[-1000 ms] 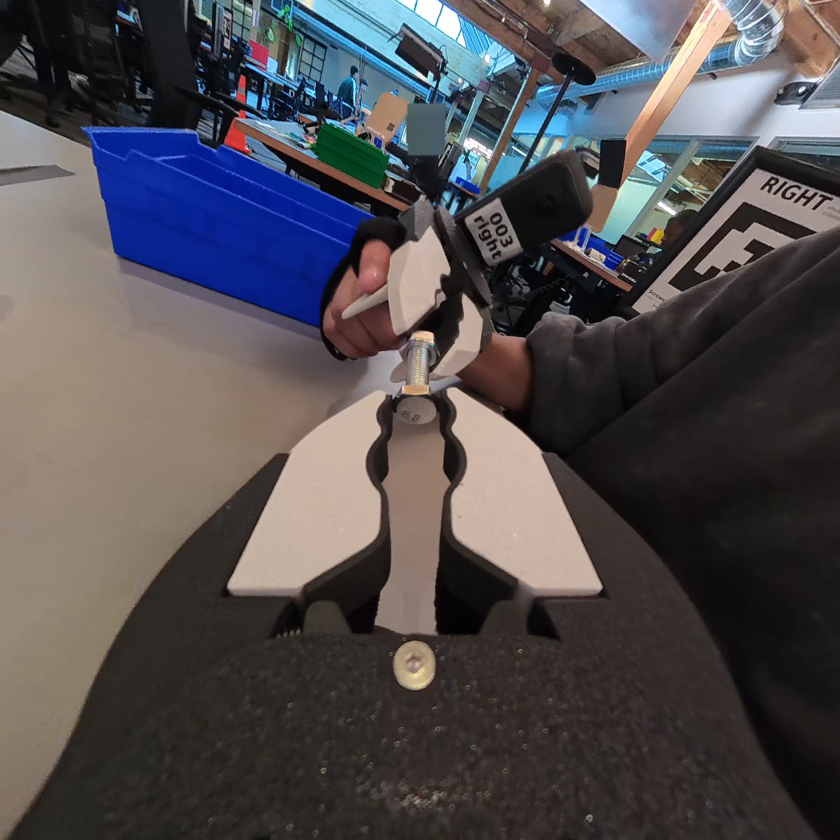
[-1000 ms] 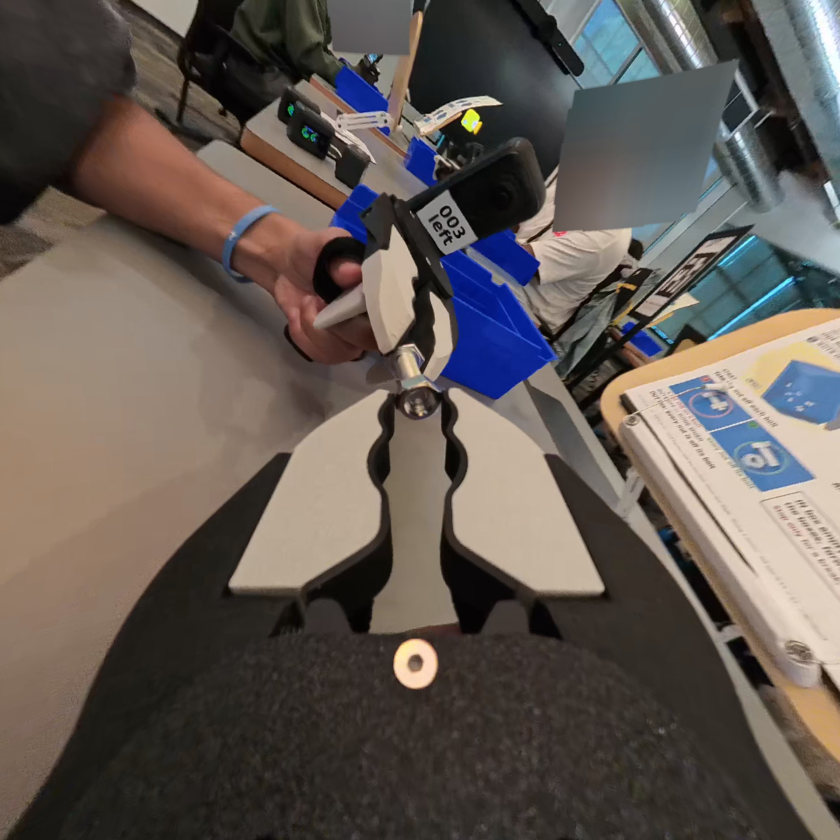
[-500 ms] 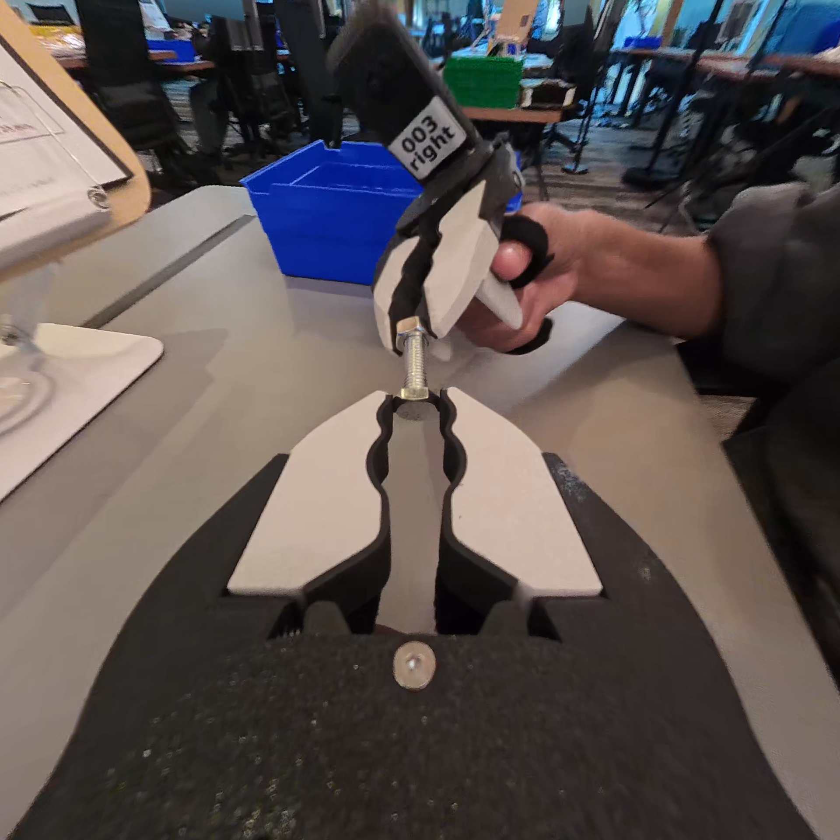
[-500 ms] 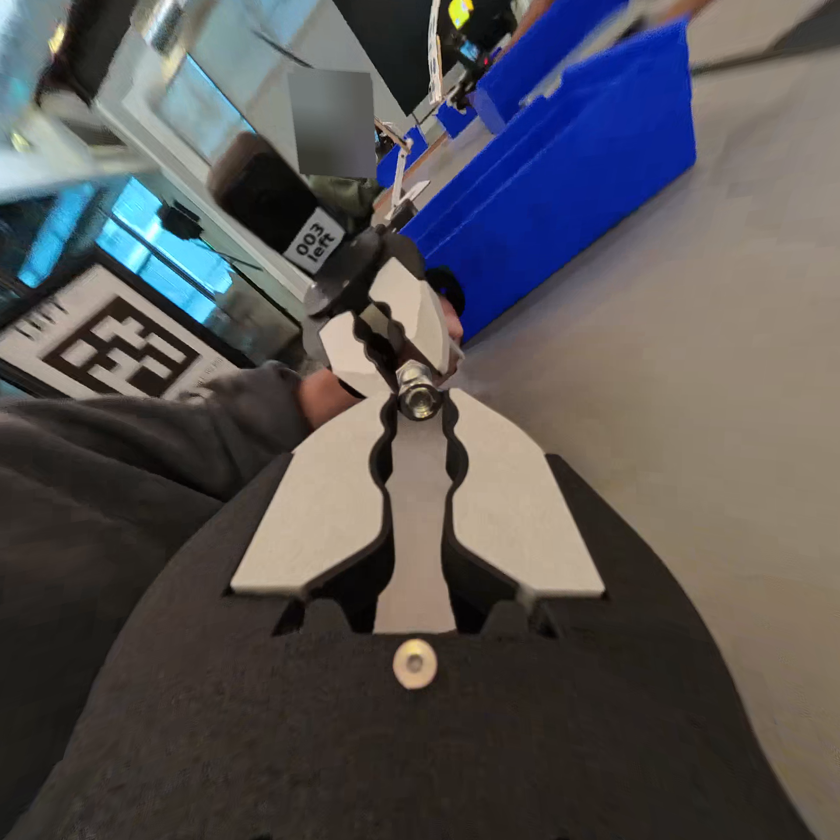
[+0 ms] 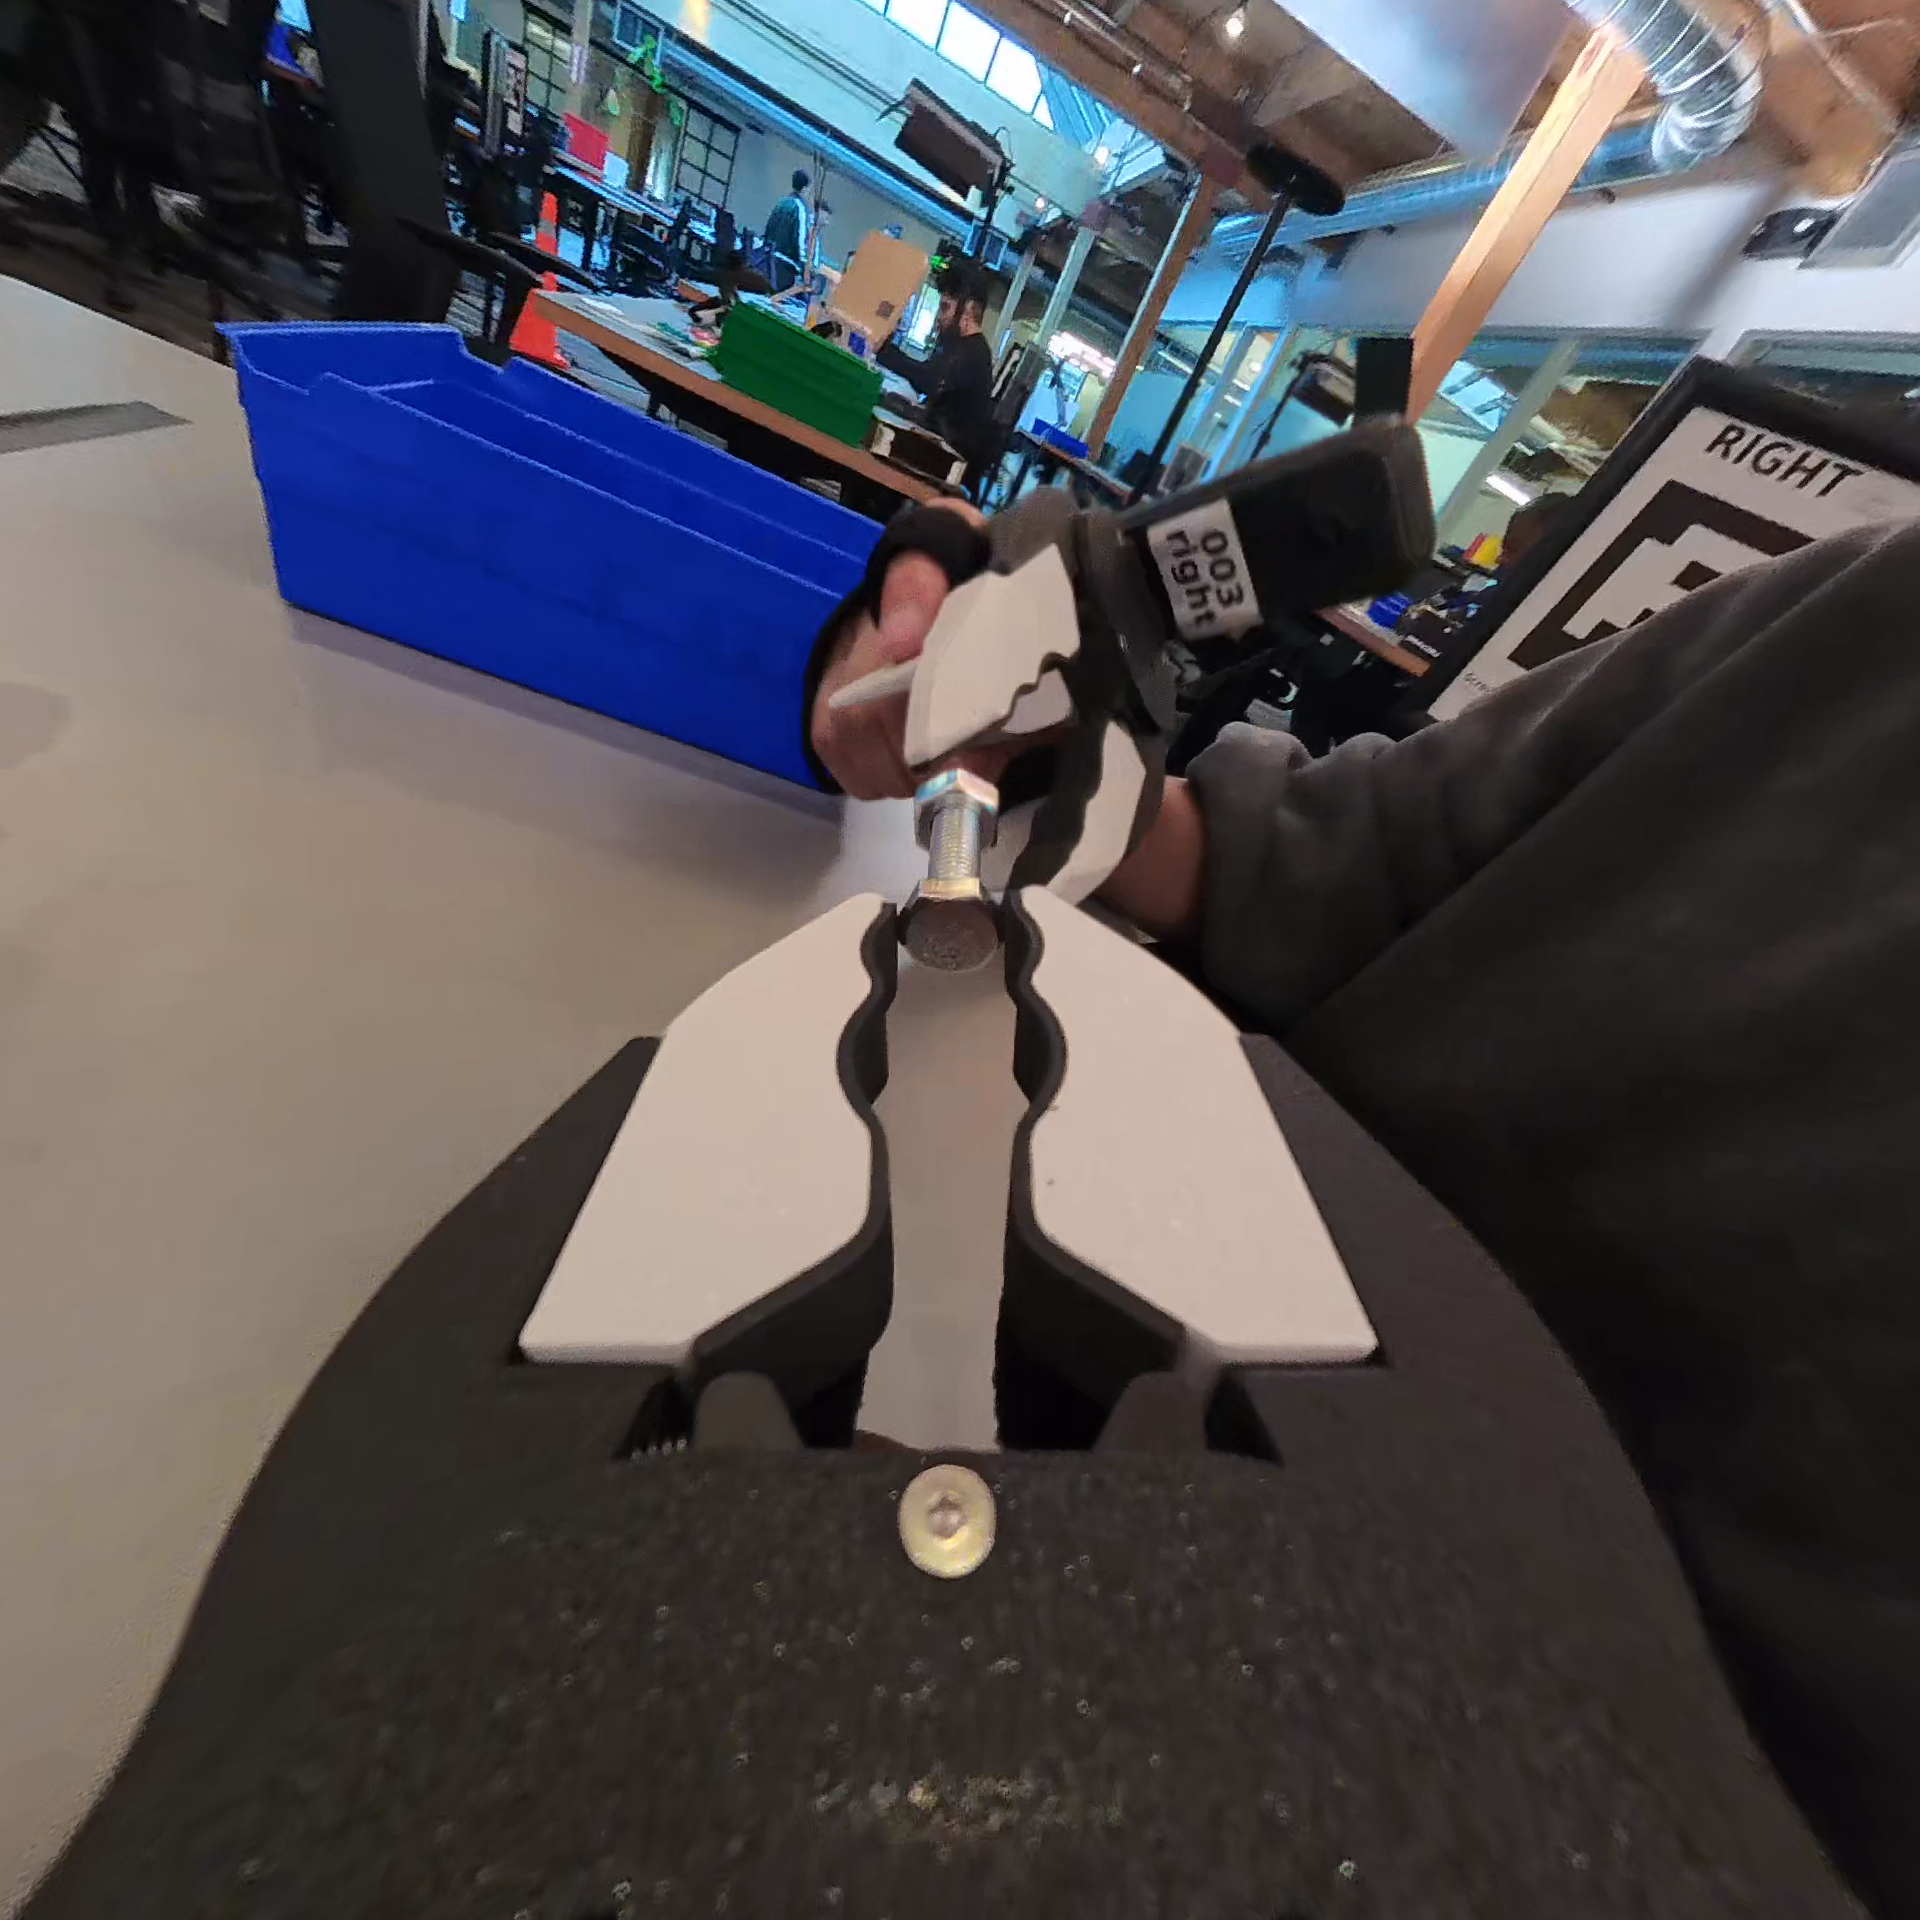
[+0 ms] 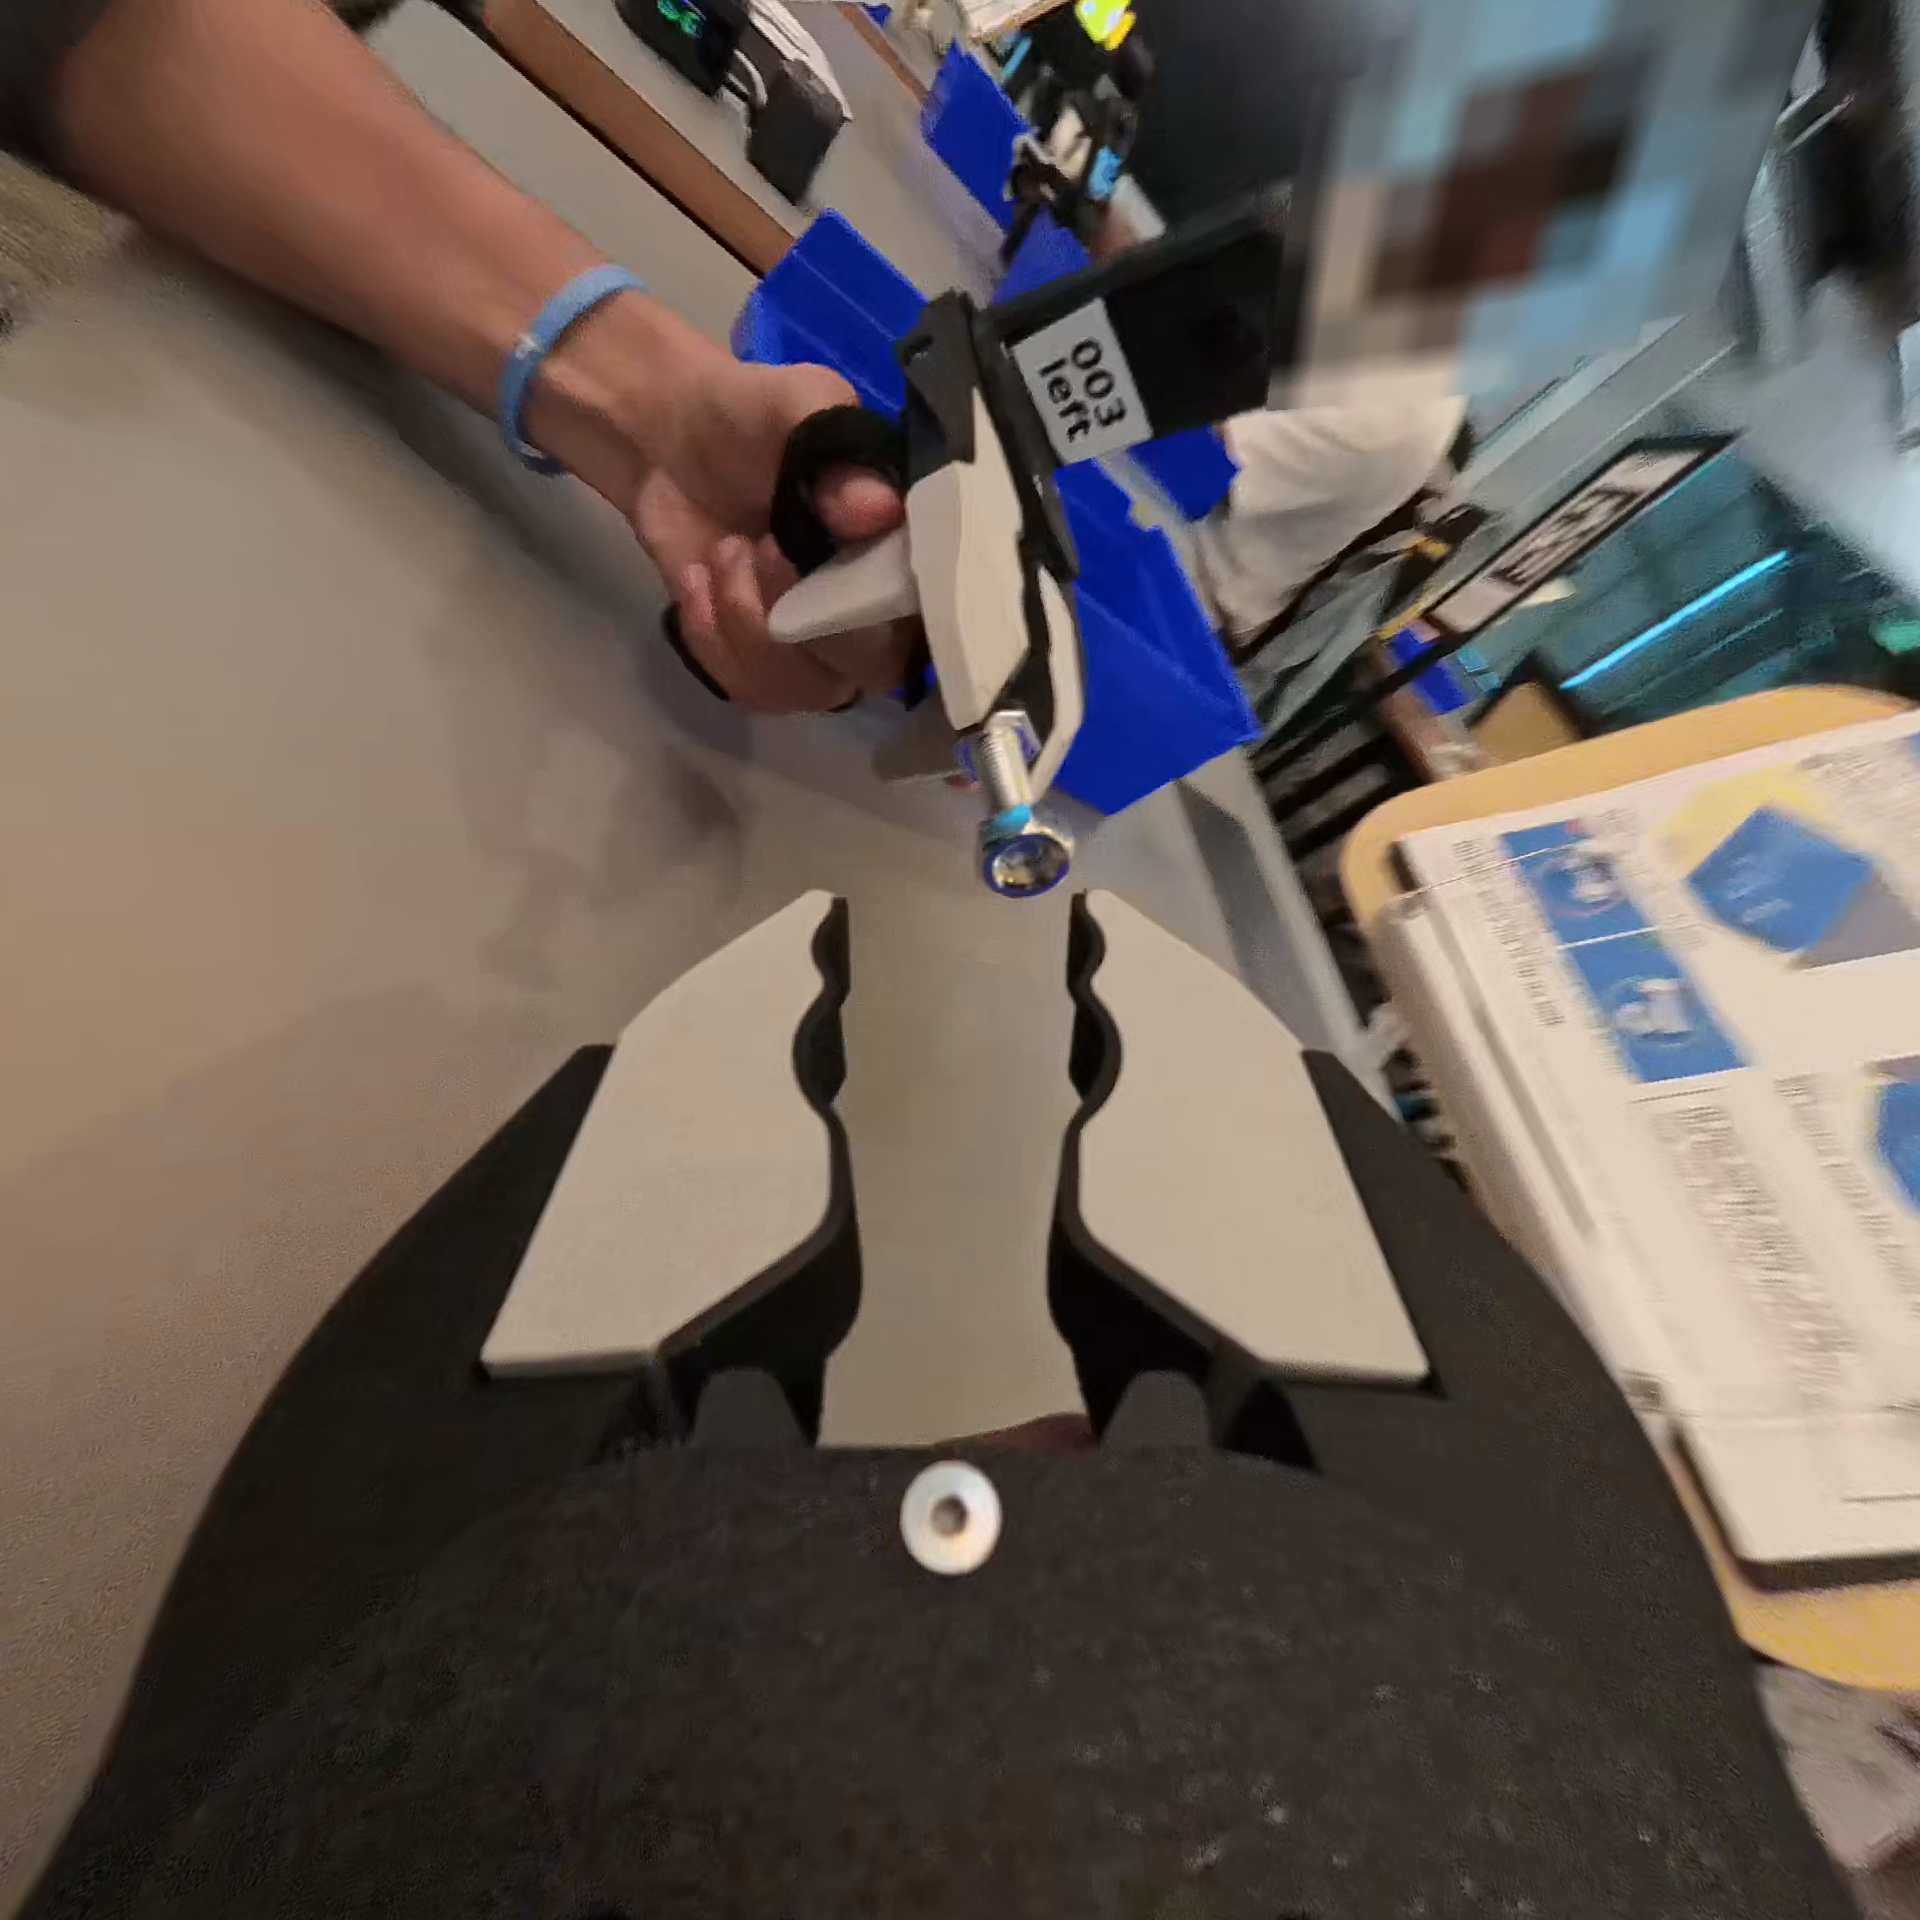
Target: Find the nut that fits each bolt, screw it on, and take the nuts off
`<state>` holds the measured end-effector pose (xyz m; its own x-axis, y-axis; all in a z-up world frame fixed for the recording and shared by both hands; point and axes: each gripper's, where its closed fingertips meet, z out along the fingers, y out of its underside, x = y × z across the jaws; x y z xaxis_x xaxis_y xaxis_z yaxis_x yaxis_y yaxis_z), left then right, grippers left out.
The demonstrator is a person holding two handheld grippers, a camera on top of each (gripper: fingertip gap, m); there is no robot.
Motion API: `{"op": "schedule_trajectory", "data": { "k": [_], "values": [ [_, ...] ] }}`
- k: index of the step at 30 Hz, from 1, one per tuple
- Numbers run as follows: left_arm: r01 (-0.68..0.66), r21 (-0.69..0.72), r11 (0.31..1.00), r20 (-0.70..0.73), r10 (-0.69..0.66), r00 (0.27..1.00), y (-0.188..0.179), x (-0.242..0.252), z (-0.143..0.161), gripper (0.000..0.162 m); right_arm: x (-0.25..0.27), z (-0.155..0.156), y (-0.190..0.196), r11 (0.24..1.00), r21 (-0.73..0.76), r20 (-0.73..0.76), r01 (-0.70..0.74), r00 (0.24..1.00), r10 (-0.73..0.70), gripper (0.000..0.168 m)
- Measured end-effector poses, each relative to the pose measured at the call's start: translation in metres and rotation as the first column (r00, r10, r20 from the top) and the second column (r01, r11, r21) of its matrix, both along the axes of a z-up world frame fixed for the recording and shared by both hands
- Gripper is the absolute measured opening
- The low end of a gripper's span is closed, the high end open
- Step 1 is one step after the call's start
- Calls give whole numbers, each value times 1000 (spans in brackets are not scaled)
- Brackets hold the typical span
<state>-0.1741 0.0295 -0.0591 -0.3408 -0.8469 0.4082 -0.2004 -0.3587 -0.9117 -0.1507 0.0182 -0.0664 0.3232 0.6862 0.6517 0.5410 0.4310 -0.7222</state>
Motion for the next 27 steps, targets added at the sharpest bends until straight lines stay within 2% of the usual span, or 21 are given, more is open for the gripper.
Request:
{"op": "schedule_trajectory", "data": {
  "k": [4,7,8,10,13,14,15,17,19,20,21,22,23,24,25,27],
  "values": [
    [48,0,999,-15,-48,999,-9,0,-3,19,-4,1,3,990,134,47,34,998,-41,41],
    [60,16,998,-38,-59,998,-13,2,-8,19,-9,2,-3,983,184,65,5,998,-17,19],
    [58,20,998,-40,-58,998,-13,3,-8,19,-9,2,-4,985,174,62,1,998,-12,18],
    [46,35,998,-46,-44,998,-12,3,-10,19,-8,-1,-1,997,73,17,-1,1000,0,18],
    [25,45,999,-27,-24,999,-9,2,-7,19,-10,2,1,985,-170,-140,-42,990,18,18],
    [12,53,999,-15,-11,1000,-6,1,-5,19,-11,3,3,953,-294,-220,-73,976,7,18],
    [-3,74,997,-4,4,1000,-4,0,-3,19,-12,4,5,890,-437,-310,-130,951,-14,18],
    [-41,121,992,15,39,999,-1,-1,0,19,-13,10,9,677,-666,-502,-312,859,-99,18],
    [-74,164,984,10,73,997,2,1,-1,19,-11,17,15,445,-743,-632,-500,743,-220,18],
    [-86,185,979,1,87,996,2,3,-4,19,-10,16,16,384,-745,-653,-545,714,-253,18],
    [-92,195,977,-6,95,995,3,3,-5,19,-10,14,17,365,-750,-652,-552,711,-262,18],
    [-95,191,977,-6,98,995,4,4,-5,19,-9,13,16,386,-747,-649,-541,719,-250,18],
    [-94,175,980,1,95,995,4,4,-3,19,-9,16,15,444,-723,-658,-528,723,-210,23],
    [-91,159,983,4,91,996,4,3,-2,19,-8,20,15,523,-694,-659,-495,729,-184,42],
    [-90,146,985,7,90,996,5,3,-1,19,-6,21,16,626,-660,-627,-416,764,-154,52],
    [-82,108,991,17,80,997,6,1,1,19,1,14,19,838,-516,-459,-175,883,-99,51]
  ]
}}
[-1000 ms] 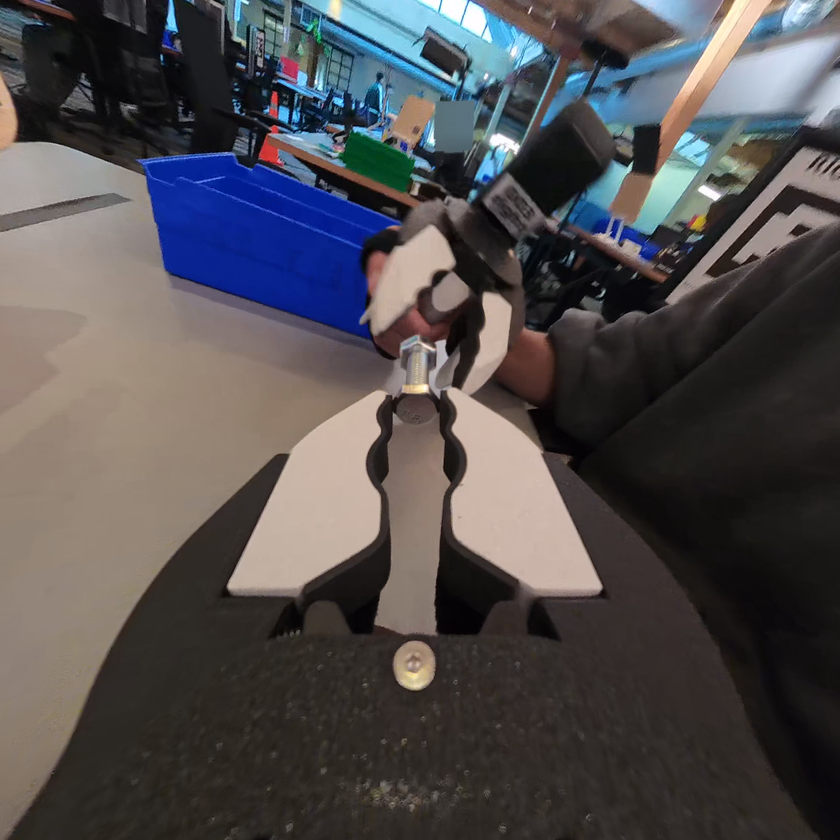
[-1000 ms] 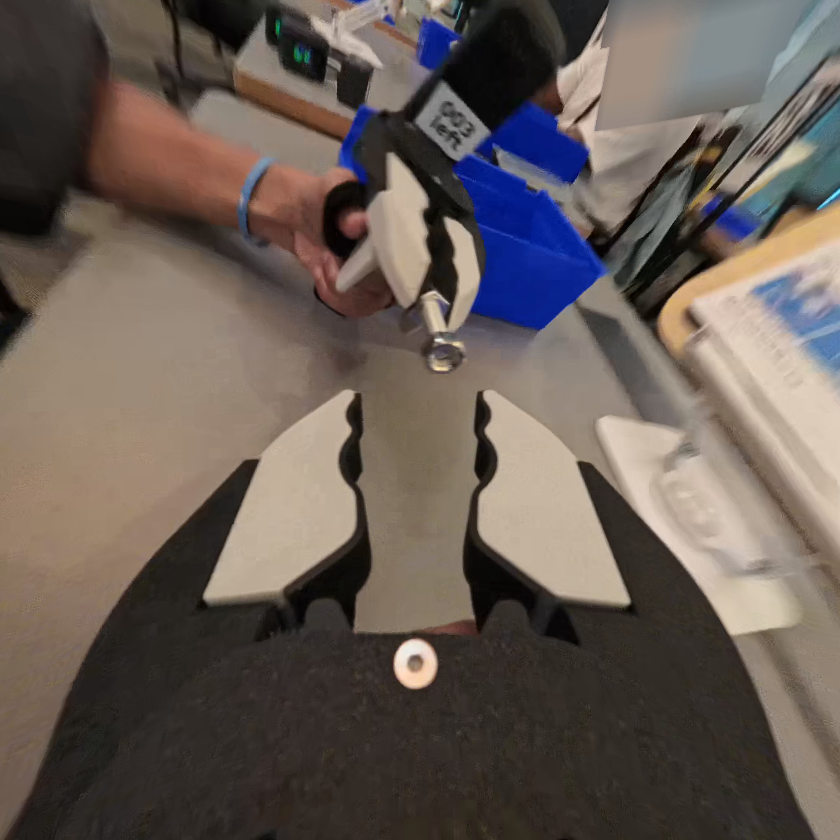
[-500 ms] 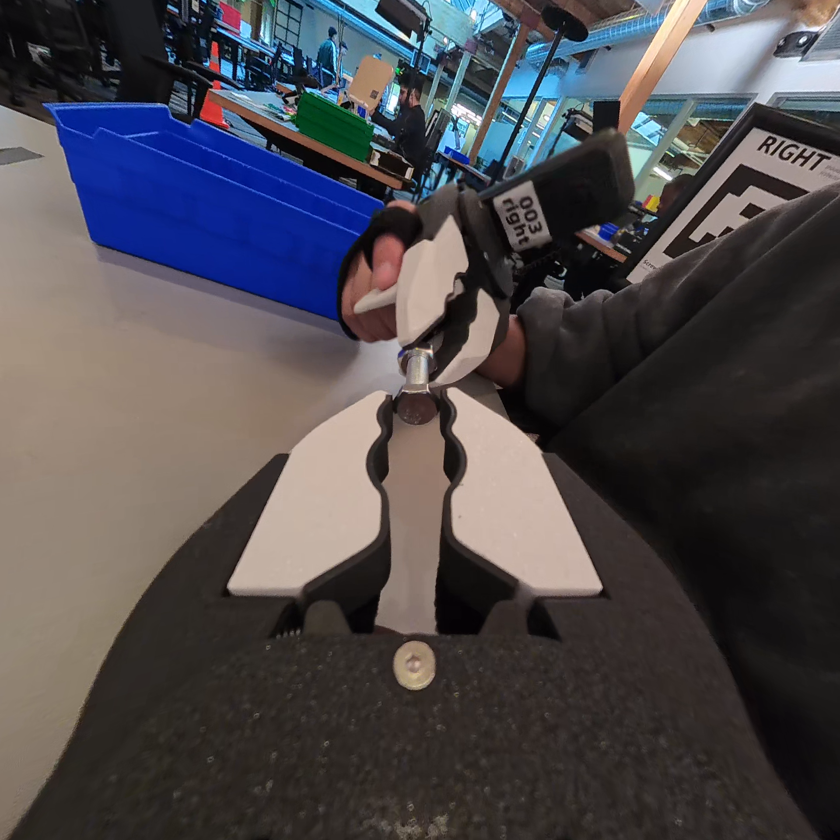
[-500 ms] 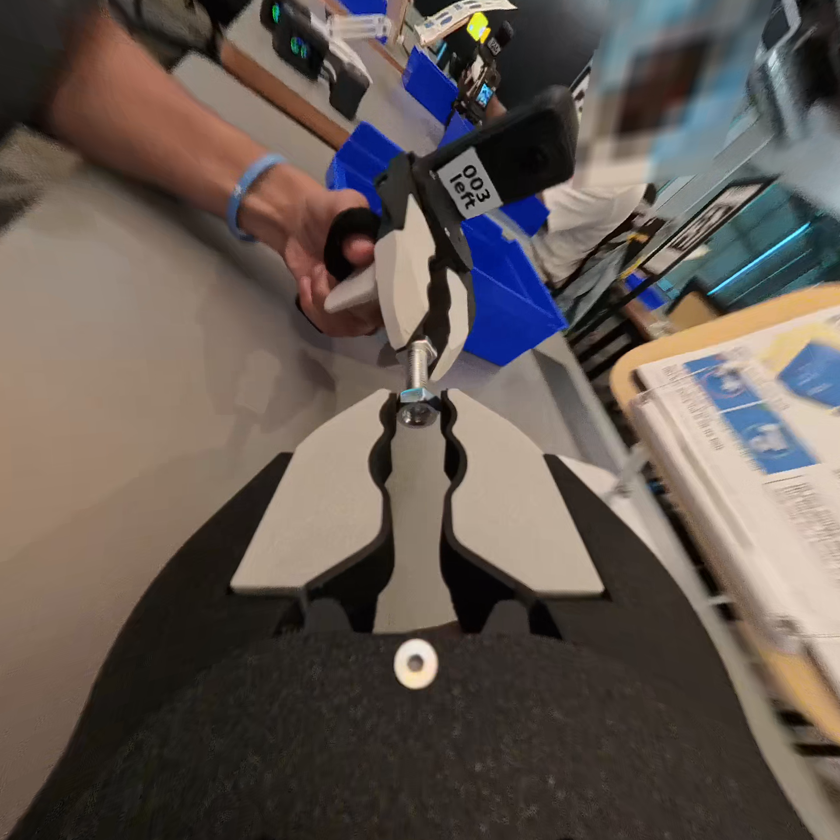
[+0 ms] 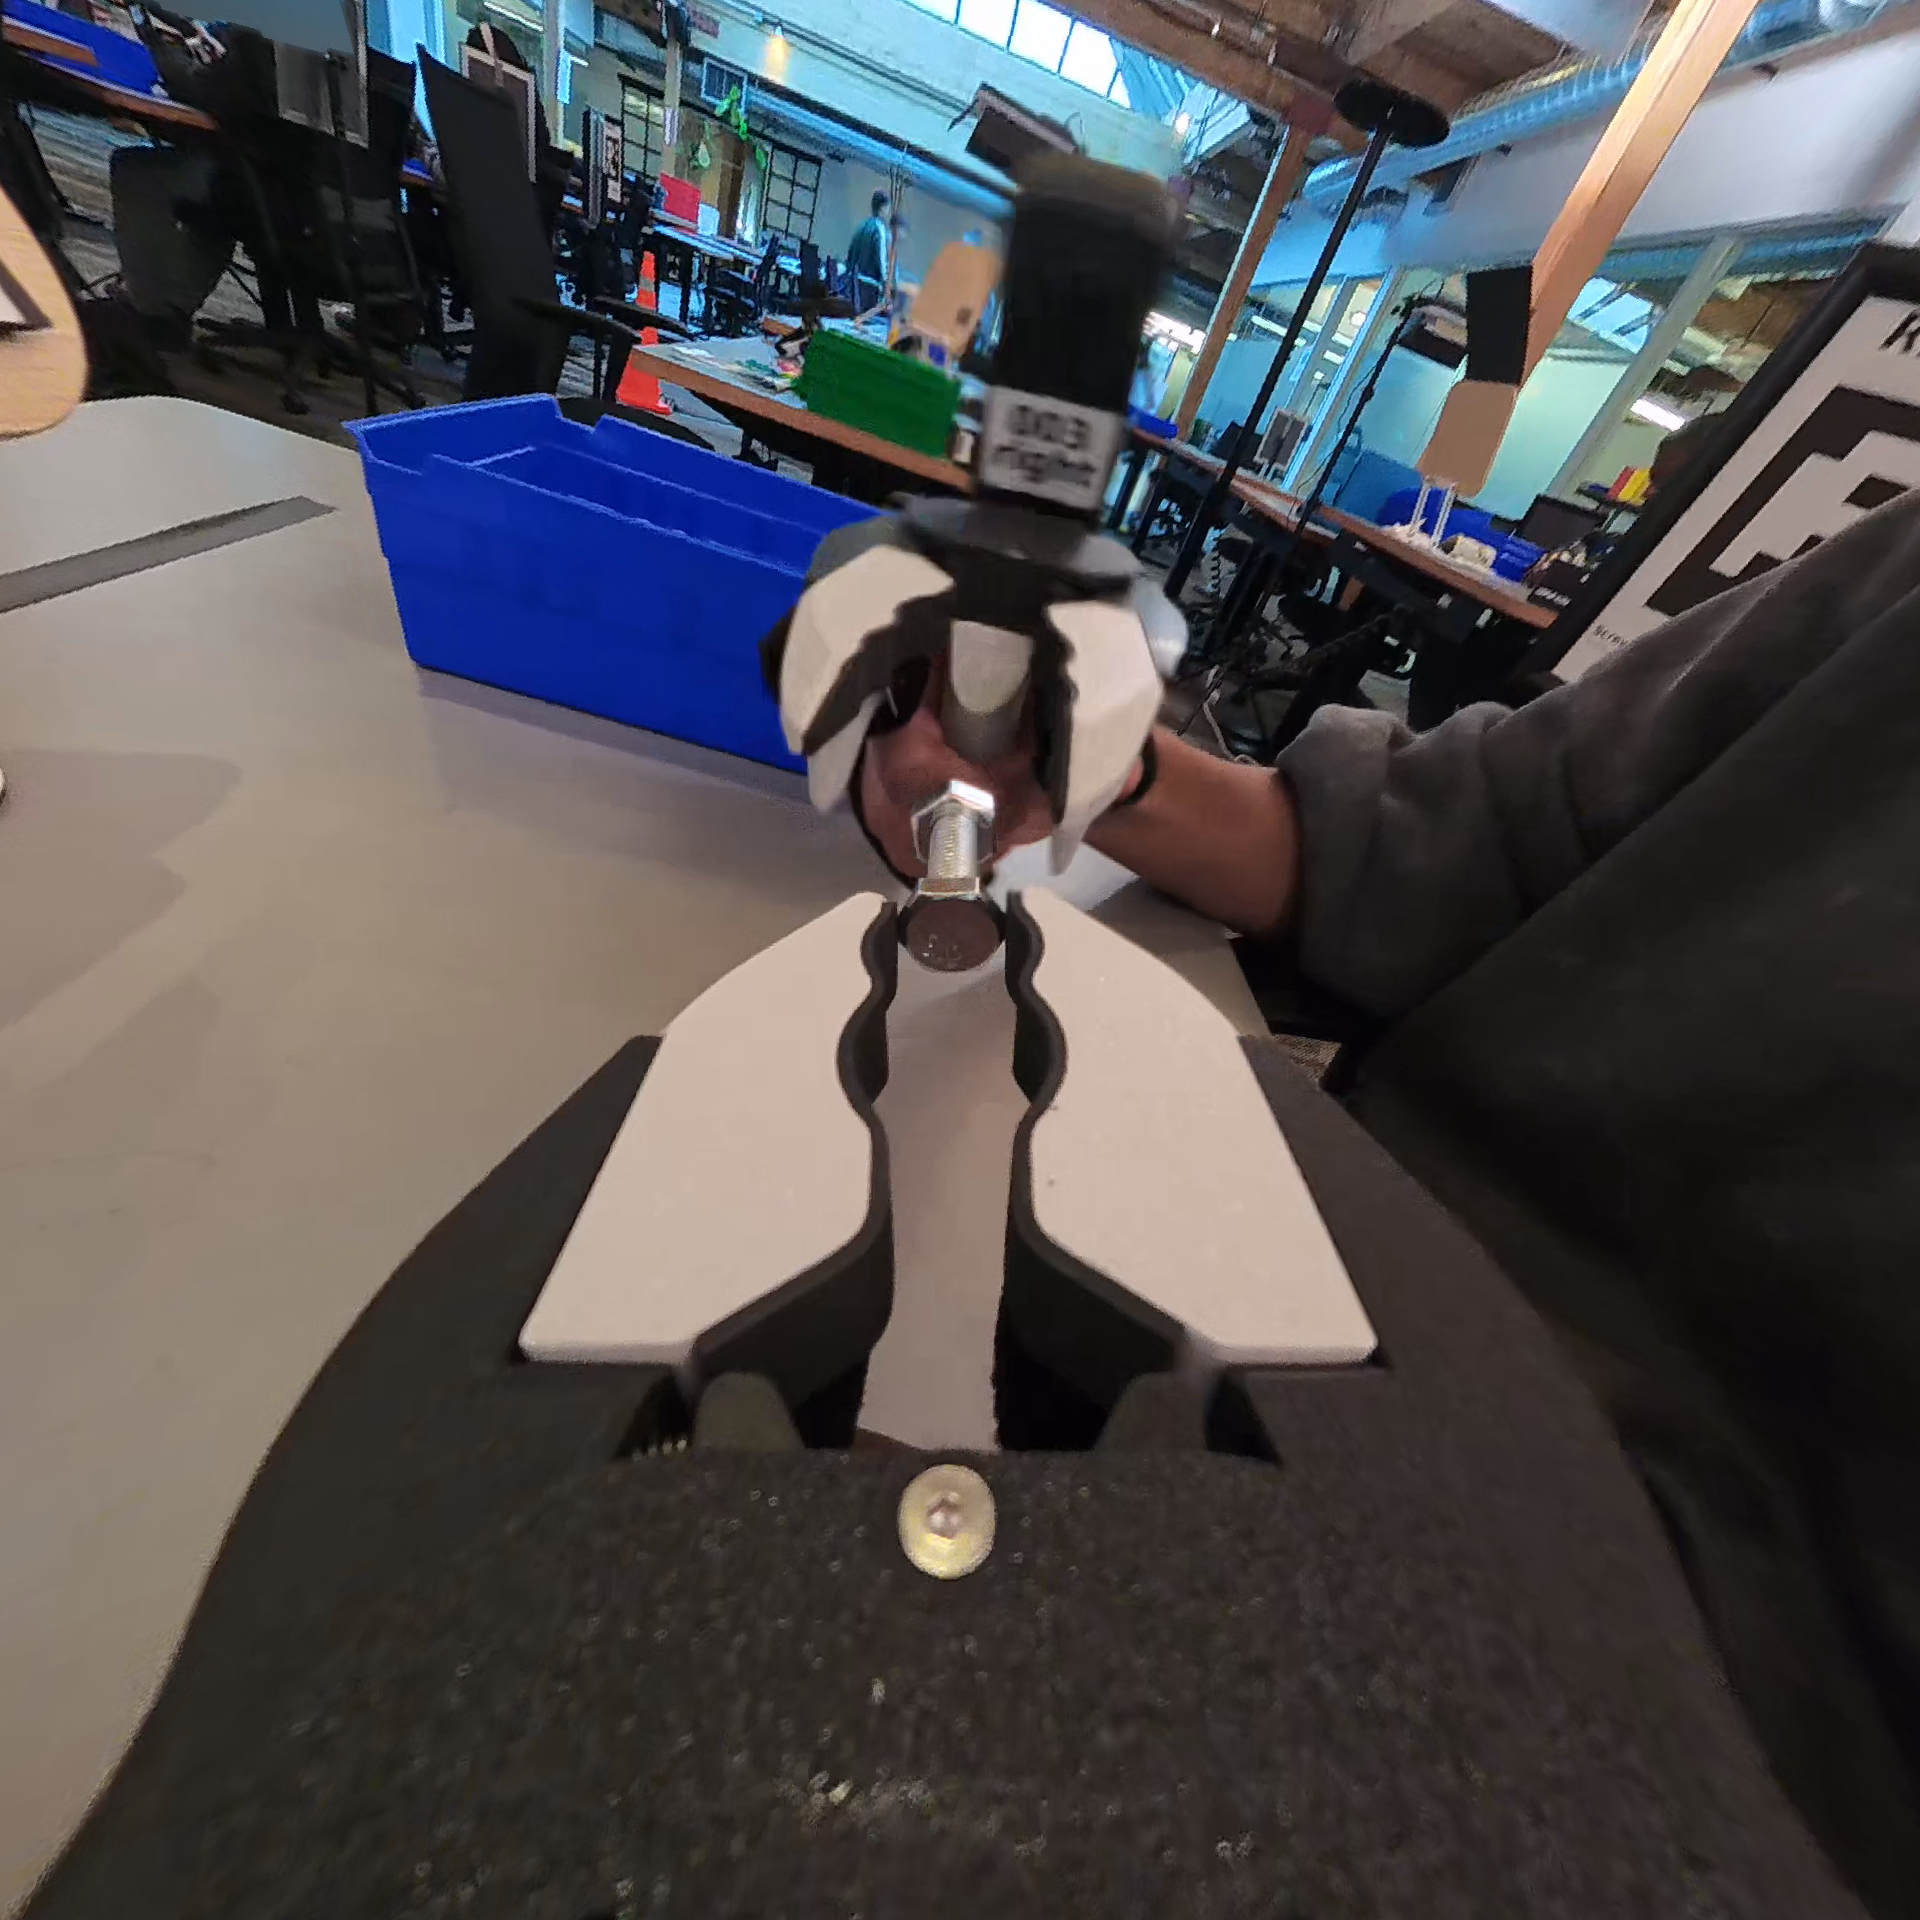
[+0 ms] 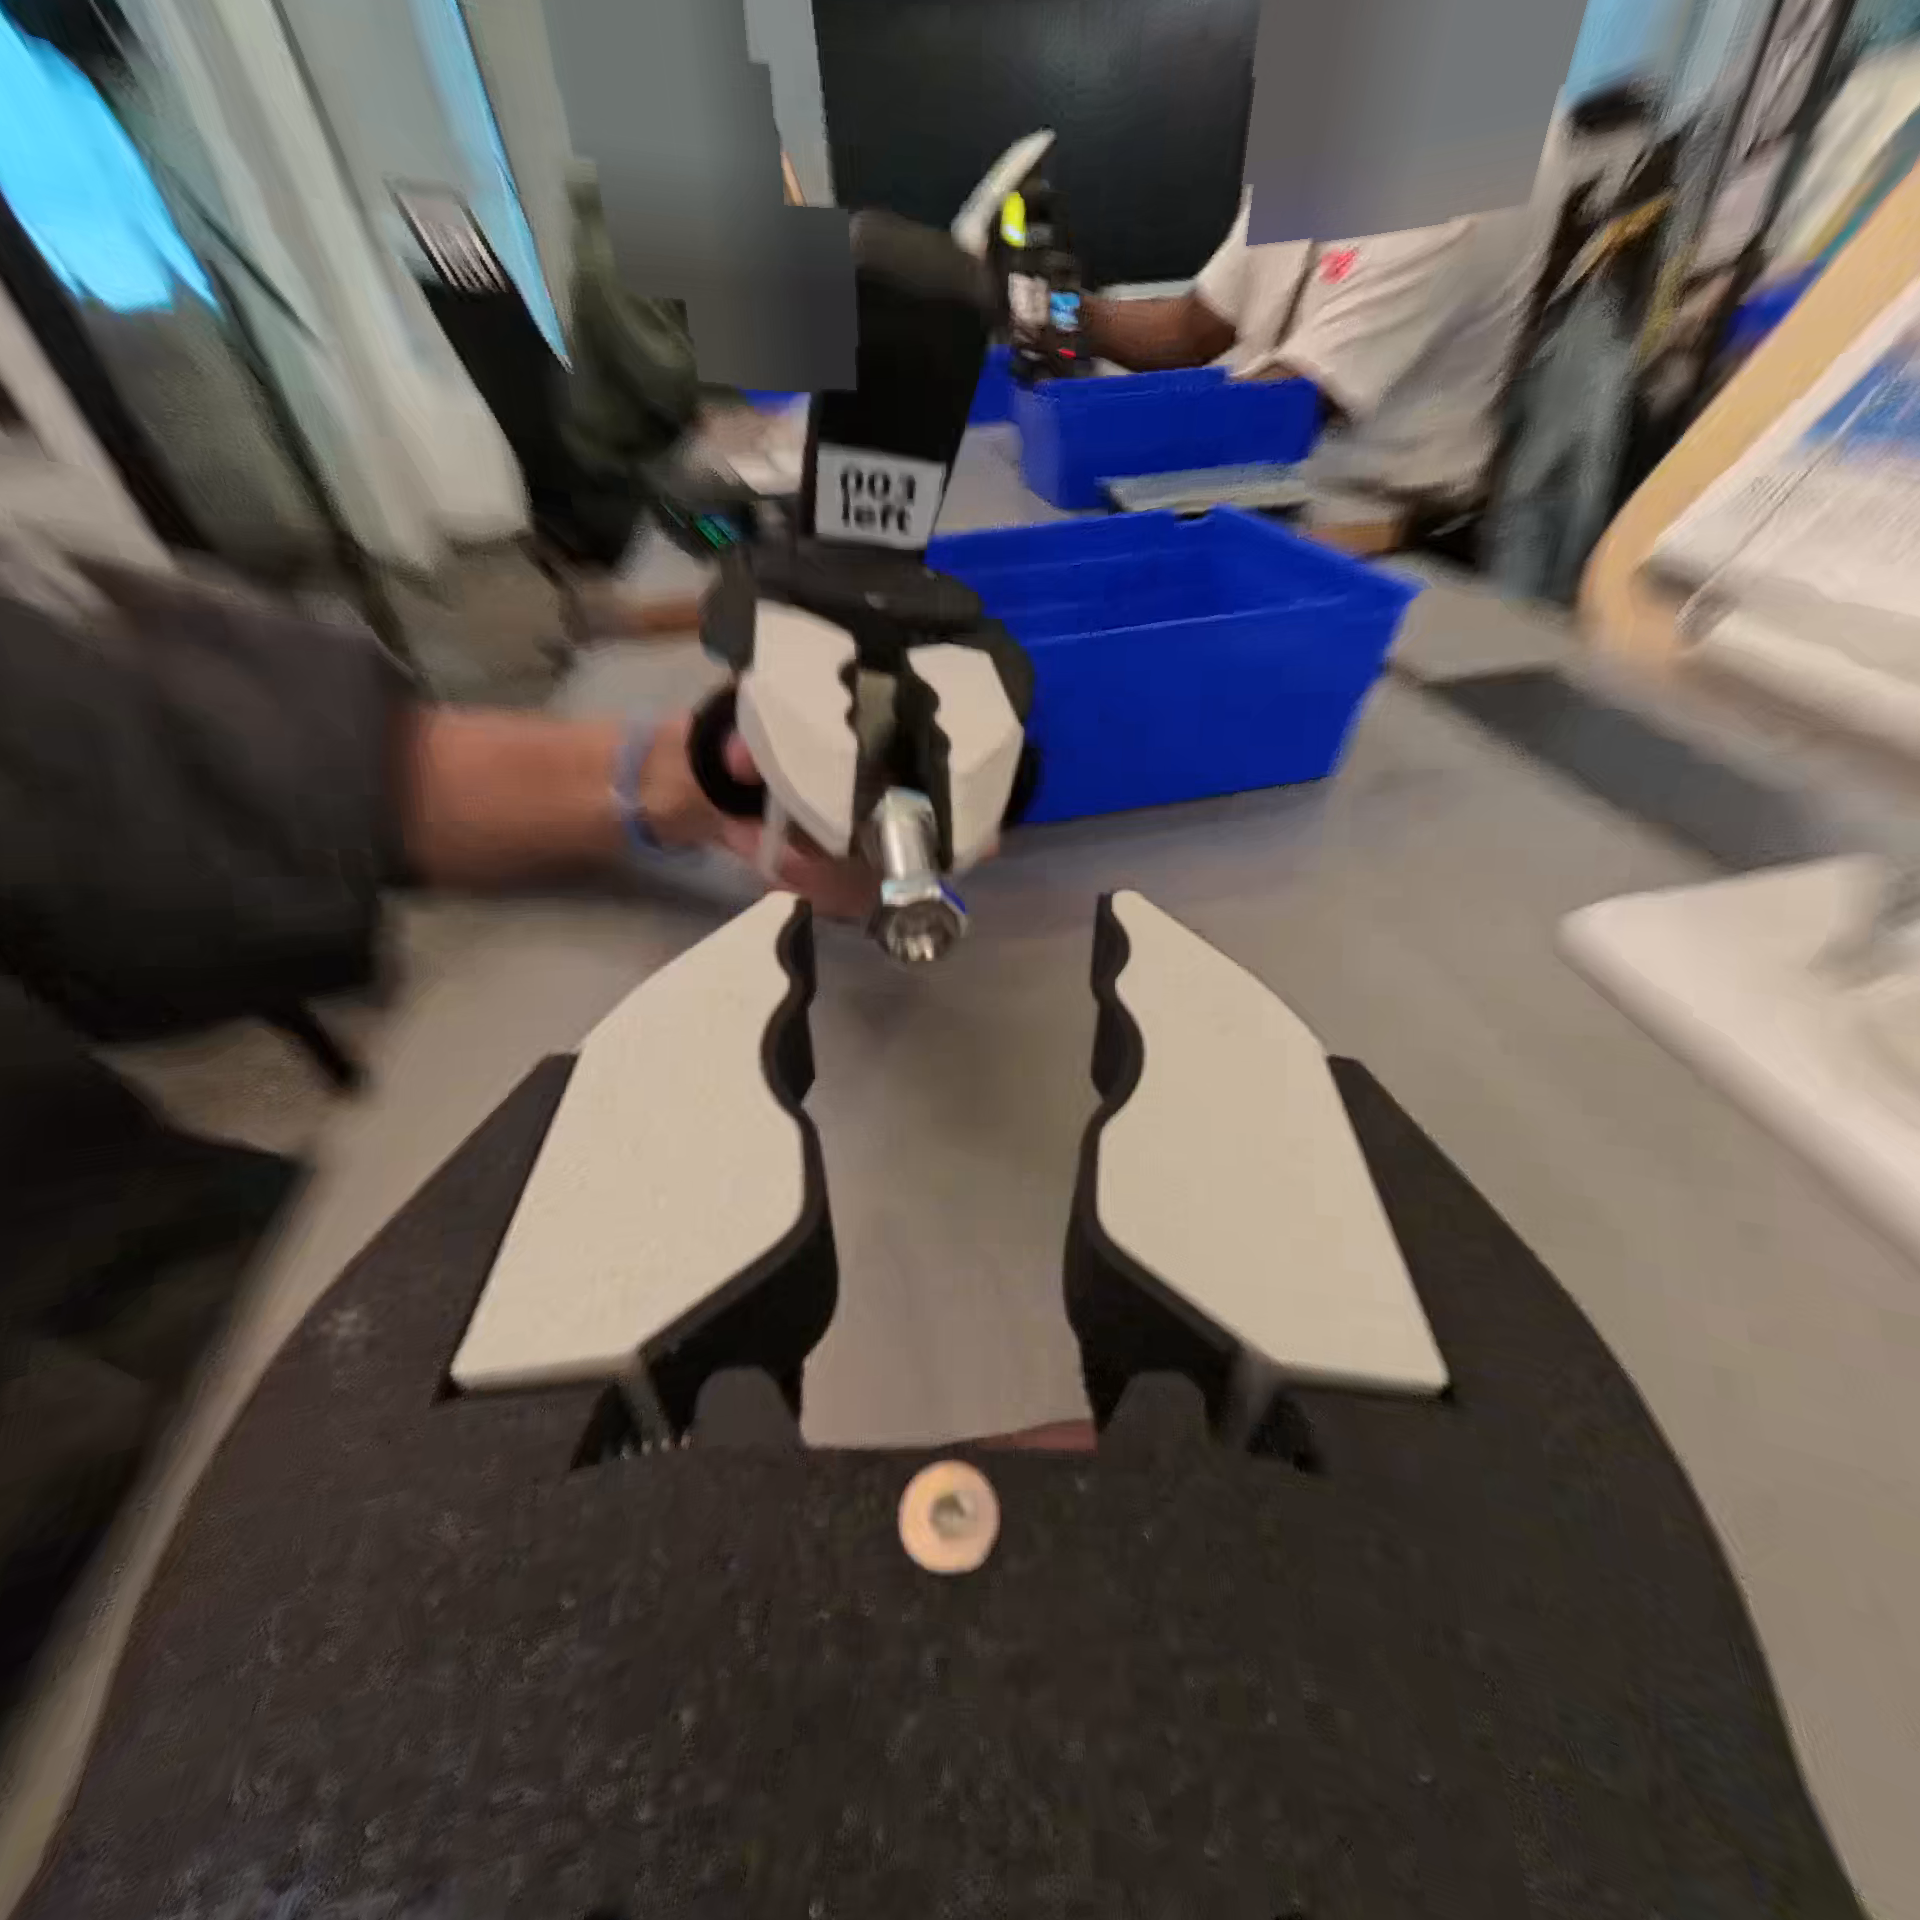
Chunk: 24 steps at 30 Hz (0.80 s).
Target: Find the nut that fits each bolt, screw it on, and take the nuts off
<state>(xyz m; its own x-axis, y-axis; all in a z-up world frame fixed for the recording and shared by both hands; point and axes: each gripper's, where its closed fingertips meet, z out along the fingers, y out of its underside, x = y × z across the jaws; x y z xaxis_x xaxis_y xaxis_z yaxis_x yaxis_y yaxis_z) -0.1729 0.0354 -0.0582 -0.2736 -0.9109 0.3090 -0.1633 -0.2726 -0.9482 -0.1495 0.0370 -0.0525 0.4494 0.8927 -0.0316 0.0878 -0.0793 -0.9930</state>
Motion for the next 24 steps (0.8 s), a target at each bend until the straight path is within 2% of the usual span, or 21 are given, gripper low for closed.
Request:
{"op": "schedule_trajectory", "data": {
  "k": [2,4,5,6,9,11,13,14,16,17,19,21,22,24],
  "values": [
    [28,-54,998,14,-28,1000,-1,-2,3,19,2,-8,-4,952,303,232,37,966,-112,49],
    [68,-111,991,26,-65,998,-3,-3,5,19,4,-13,-5,825,565,377,18,884,-278,41],
    [82,-128,988,28,-79,997,-4,-3,4,19,3,-14,-6,762,647,409,-12,849,-334,39],
    [98,-141,985,23,-95,995,-5,-3,3,19,1,-15,-6,721,692,422,-28,826,-374,40],
    [108,-138,985,2,-108,994,-8,-2,-2,19,-4,-14,-7,672,740,423,-39,803,-419,45],
    [110,-129,986,-14,-112,994,-10,0,-5,19,-10,-16,-13,676,733,439,-77,813,-383,37],
    [119,-127,985,-22,-122,992,-13,1,-7,19,-11,-17,-16,674,733,442,-90,816,-372,20],
    [115,-121,986,-25,-119,993,-13,1,-7,19,-10,-17,-15,682,726,444,-87,817,-368,20],
    [119,-106,987,-22,-122,992,-14,1,-6,19,-11,-16,-17,734,675,430,-72,848,-312,20],
    [111,-92,990,-18,-113,993,-14,0,-5,19,-12,-16,-17,786,616,409,-55,875,-259,20],
    [81,-55,995,-12,-82,997,-11,0,-4,19,-13,-15,-14,907,421,325,-12,936,-138,20],
    [43,-23,999,-5,-43,999,-5,-1,-2,19,-15,-14,-8,991,130,169,11,985,-33,19],
    [26,-6,1000,1,-26,1000,-2,-2,0,19,-17,-13,-6,999,-46,62,-4,998,7,20],
    [14,16,1000,10,-14,1000,0,-4,2,19,-19,-3,-3,940,-327,-186,-99,982,39,20]
  ]
}}
